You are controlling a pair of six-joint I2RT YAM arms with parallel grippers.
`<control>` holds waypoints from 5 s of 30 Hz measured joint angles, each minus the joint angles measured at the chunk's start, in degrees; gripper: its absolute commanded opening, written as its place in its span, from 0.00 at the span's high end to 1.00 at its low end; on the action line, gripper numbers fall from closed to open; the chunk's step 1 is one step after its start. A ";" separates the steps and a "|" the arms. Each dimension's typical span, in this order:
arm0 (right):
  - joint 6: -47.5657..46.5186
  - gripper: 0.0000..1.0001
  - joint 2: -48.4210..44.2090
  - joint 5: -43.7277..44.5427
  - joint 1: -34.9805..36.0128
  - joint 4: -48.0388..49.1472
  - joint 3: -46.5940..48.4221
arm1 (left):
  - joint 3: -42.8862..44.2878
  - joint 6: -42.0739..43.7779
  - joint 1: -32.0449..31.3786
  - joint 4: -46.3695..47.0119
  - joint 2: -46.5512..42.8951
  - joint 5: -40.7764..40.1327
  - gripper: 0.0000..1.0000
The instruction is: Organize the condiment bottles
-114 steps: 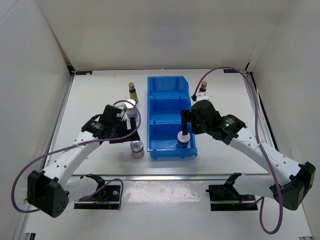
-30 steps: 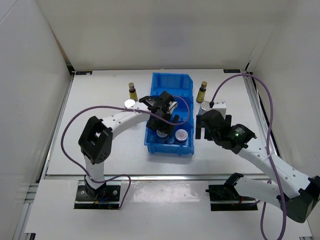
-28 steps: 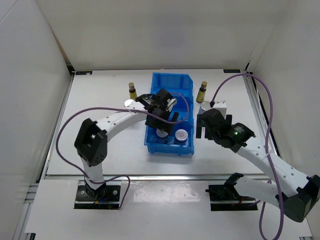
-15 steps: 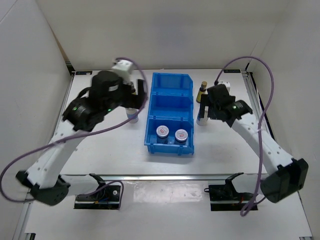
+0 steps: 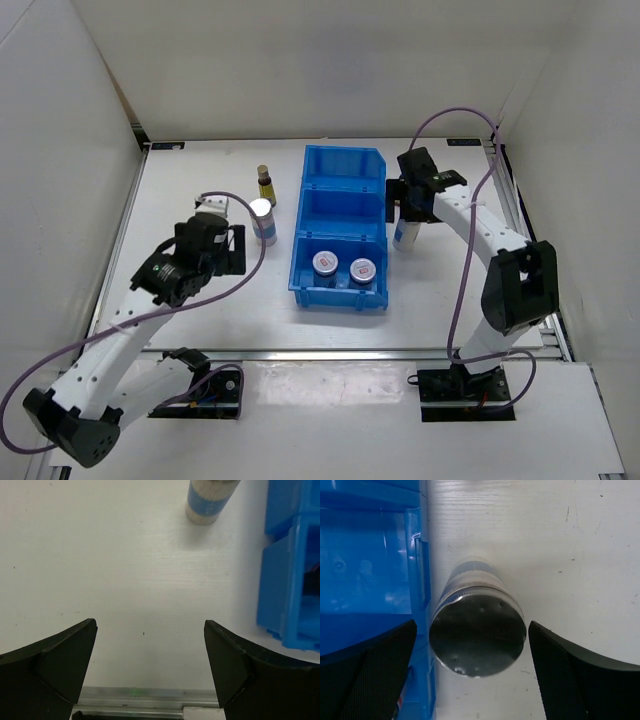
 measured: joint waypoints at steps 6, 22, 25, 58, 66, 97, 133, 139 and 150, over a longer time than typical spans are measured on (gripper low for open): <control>-0.39 0.78 1.05 -0.63 -0.13 0.57 0.00 | 0.04 -0.83 -0.02 2.89 -3.13 -0.37 0.00; -1.84 1.00 -7.85 5.20 8.87 1.01 10.25 | 0.04 -0.81 -0.26 3.10 1.44 -0.35 0.00; -2.05 1.00 -3.96 5.01 9.18 1.62 12.81 | 0.04 -0.81 -0.26 3.10 1.44 -0.35 0.00; -0.17 0.01 -2.58 4.87 11.21 1.42 7.76 | 7.65 -0.63 -0.20 2.60 10.21 1.27 0.00; 0.15 0.01 -21.42 3.89 12.02 2.99 -0.85 | 23.21 -0.55 4.55 7.89 29.16 12.44 0.00; 0.09 0.01 -34.51 1.44 12.70 0.52 -12.26 | 48.26 -1.62 -1.70 5.99 39.23 16.76 0.79; 1.81 0.01 -32.96 5.49 11.65 -6.43 -7.91 | 52.70 -0.20 -3.78 3.54 60.81 17.64 0.00; -0.55 0.05 -17.79 4.37 4.50 -6.91 7.23 | 36.06 0.15 -3.50 4.63 37.77 6.43 0.00; -3.67 0.25 10.91 -2.62 -5.79 -6.01 31.39 | 2.97 0.94 0.55 9.88 17.88 -2.69 0.00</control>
